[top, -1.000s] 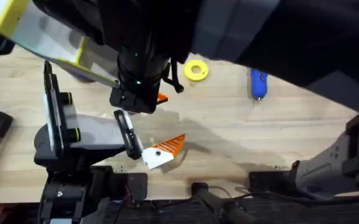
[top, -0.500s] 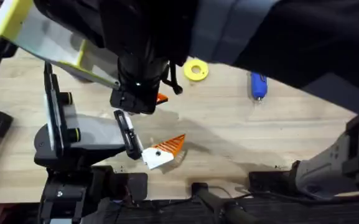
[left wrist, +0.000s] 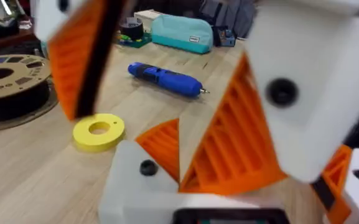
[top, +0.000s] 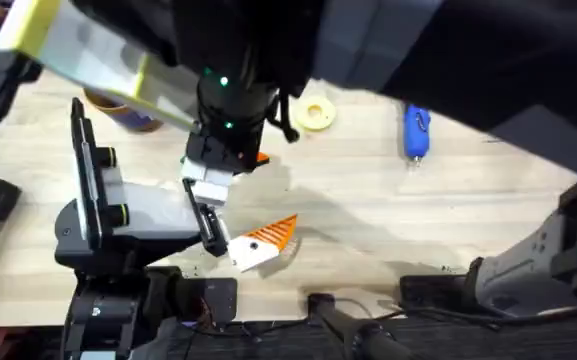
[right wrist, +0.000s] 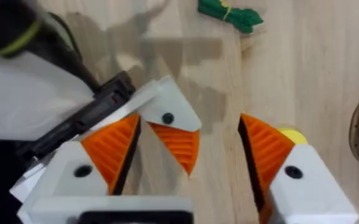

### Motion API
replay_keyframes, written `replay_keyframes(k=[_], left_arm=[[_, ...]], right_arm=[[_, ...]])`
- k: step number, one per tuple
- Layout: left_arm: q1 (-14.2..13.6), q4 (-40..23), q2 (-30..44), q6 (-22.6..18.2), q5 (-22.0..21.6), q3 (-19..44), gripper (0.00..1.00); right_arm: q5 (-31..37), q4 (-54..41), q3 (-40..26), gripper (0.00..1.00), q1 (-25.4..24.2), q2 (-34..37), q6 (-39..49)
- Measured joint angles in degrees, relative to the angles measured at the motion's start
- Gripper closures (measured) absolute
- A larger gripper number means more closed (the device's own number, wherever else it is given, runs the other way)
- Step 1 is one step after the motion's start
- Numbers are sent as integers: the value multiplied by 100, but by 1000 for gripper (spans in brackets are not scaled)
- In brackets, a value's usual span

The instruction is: Pick up the gripper from the table and insert it into the empty holder that is missing its gripper. Then pick up a screw, insert it into the mounting hole, and use the screwdriver to tighten it. Finally, clean up the table by picking up the vegetable and placing it into the bucket.

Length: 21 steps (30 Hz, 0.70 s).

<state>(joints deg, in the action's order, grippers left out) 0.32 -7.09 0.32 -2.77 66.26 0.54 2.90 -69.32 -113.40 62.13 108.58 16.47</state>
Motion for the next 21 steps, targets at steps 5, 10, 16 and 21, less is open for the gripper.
replay_keyframes(k=[5, 10, 16, 21], left_arm=[[0, 0, 0, 21, 2, 0, 15], [0, 0, -1, 16, 15, 0, 16], [-2, 1, 0, -4, 17, 0, 15], [-2, 2, 0, -8, 17, 0, 15]], right_arm=[[10, 9, 0, 6, -37, -12, 4], [12, 2, 0, 6, -39, -36, 4], [-13, 14, 14, 6, -88, -80, 2], [-85, 42, 66, 6, -274, -318, 2]])
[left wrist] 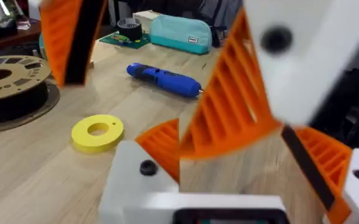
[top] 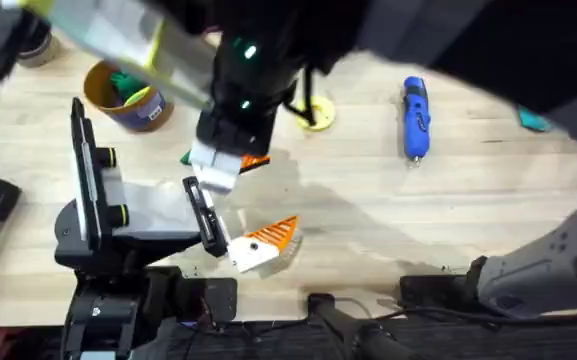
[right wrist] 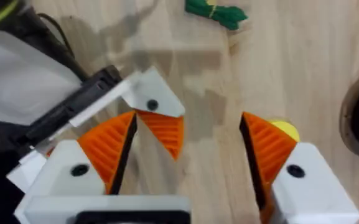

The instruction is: Pick up the gripper from the table and insert it into the empty holder that is missing its gripper. Then pick up a screw, insert it into the mounting hole, and use the screwdriver to tighten it. Finally, clean up the table by picking up the vegetable and placing it into the bucket.

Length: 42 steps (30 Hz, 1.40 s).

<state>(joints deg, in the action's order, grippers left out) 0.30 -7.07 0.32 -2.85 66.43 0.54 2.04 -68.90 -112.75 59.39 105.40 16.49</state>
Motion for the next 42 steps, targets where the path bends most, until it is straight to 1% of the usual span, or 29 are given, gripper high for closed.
replay_keyframes(k=[6, 9, 12, 18, 20, 24, 28, 31, 33, 35, 38, 42], left_arm=[[0, 0, 0, -13, 0, 0, 15], [0, 0, 0, -15, 0, 0, 15], [0, 0, 0, -15, 0, 0, 15], [0, 0, 0, -15, 0, 0, 15], [0, -1, 0, -15, 0, 0, 15], [0, 0, -1, -15, 0, 0, 15], [0, 0, 0, -15, 0, 0, 15], [0, 0, -2, -15, 0, 0, 15], [0, 0, 0, -15, 0, 0, 15], [0, 0, -2, -15, 0, 0, 15], [0, 0, 0, -15, 0, 0, 15], [0, 0, 0, -15, 0, 0, 15]], right_arm=[[-4, 8, 4, 6, -436, -503, 0], [-116, 189, 182, 6, -667, -789, 0], [-390, 589, 708, 6, -938, -1177, 0], [-1005, 1453, 2052, 6, -1648, -2073, -1], [-1313, 1737, 2493, 6, -1909, -2422, 49], [-1977, 1887, 3184, 6, -2319, -3020, 435], [-2695, 1875, 3768, 6, -2758, -3472, 753], [-3257, 1838, 4109, 6, -3189, -3706, 1089], [-3575, 1635, 4226, 6, -3457, -3782, 1347], [-3827, 1220, 4272, 6, -3715, -3805, 1671], [-4026, 715, 4310, 6, -3895, -3805, 2141], [-4167, 313, 4315, 6, -3945, -3805, 2721]])
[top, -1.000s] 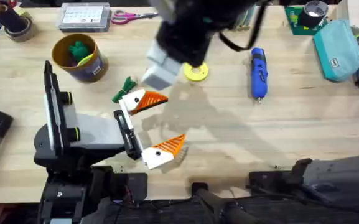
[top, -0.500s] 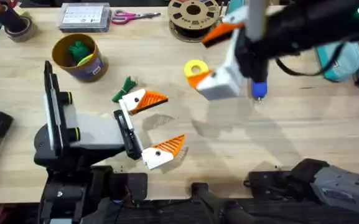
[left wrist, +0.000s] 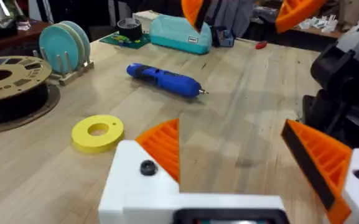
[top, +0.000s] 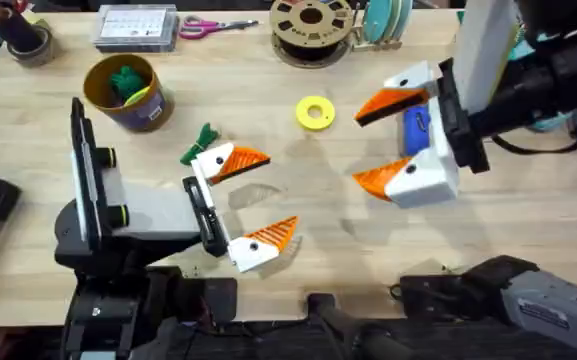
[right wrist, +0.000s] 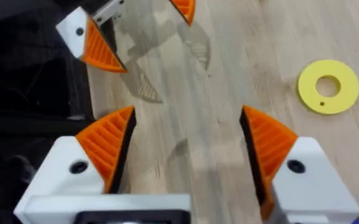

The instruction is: Pick up the gripper from the table and insert it into the empty holder that is missing its gripper. Then pick up a screw, insert it into the mounting hole, and use the screwdriver to tighten it. Finally, clean up the table by picking up the vegetable and placing it into the bucket.

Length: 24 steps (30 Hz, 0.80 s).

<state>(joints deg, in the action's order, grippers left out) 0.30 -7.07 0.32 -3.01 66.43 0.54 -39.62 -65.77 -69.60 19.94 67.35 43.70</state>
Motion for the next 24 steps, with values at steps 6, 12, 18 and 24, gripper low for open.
replay_keyframes(k=[6, 12, 18, 24], left_arm=[[0, 0, 0, 0, 0, 0, 15], [0, -1, 0, -1, 0, 0, 15], [0, 0, -1, 0, -2, 0, 15], [0, 0, -1, 0, -4, 0, 15]], right_arm=[[-71, -33, 2, 6, 0, 0, 419], [-76, -8, 2, 6, 0, 0, 528], [-75, 1, 2, 6, 0, 0, 583], [-73, 17, 2, 6, 0, 0, 586]])
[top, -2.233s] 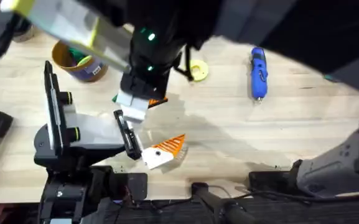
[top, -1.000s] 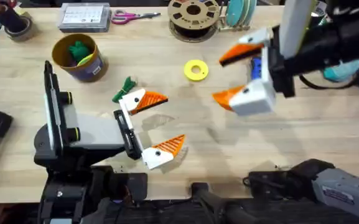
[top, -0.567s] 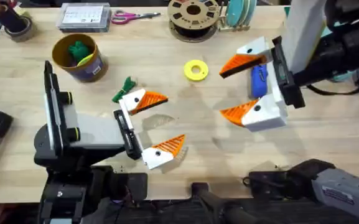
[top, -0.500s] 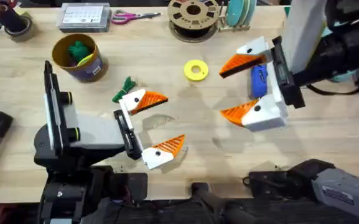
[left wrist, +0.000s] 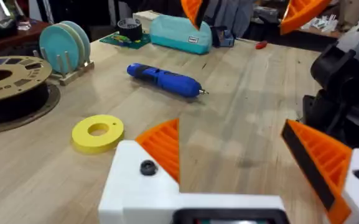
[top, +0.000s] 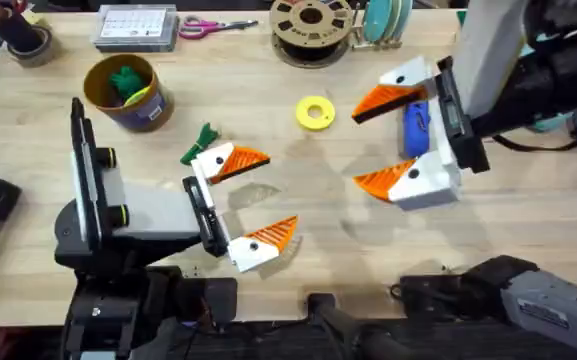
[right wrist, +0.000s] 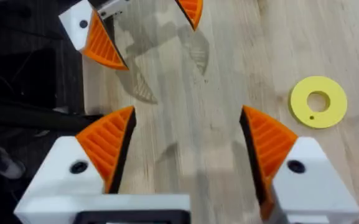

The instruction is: Pick up the gripper from the table and insert it into the empty holder that is missing its gripper. Then pick up a screw, insert it into the mounting hole, and use the screwdriver to tighten it. Finally, clean up the table by picking up the vegetable and placing it into the bucket.

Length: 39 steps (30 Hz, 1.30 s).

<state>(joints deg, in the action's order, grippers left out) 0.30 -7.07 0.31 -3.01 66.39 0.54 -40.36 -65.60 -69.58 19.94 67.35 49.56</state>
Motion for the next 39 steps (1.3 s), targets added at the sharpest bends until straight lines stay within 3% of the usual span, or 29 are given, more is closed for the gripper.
replay_keyframes(k=[2, 4, 5, 9, 10, 11, 18, 22, 27, 33, 39], left_arm=[[0, 0, 1, 2, 0, 0, 25], [0, 2, 1, -3, -1, 0, 104], [0, 0, 1, 6, -4, 0, 203], [0, 2, 1, -3, -4, 0, 829], [0, 2, 1, -24, -6, 0, 954], [0, 2, 1, -24, -9, 0, 988], [0, 2, 1, -24, -11, 0, 997], [0, 2, 0, -24, -11, 0, 997], [0, 2, 1, -24, -11, 0, 997], [0, 2, 1, -24, -11, 0, 997], [0, 2, 1, -24, -11, 0, 997]], right_arm=[[0, 0, 0, 6, 0, 0, 2], [0, 0, 0, 6, 0, 0, 2], [0, 0, 0, 6, 0, 0, 2], [0, 0, 0, 6, 0, 0, 2], [0, -3, 0, 6, 0, 0, 2], [0, -20, 0, 6, 0, 0, 2], [5, 80, 0, 6, 0, 17, -104], [380, 358, 0, 6, 0, 52, -803], [1346, 385, -132, 6, 0, 57, -2166], [3167, 174, -819, 6, -16, 79, -4093], [4109, 75, -1096, 6, -362, 96, -5072]])
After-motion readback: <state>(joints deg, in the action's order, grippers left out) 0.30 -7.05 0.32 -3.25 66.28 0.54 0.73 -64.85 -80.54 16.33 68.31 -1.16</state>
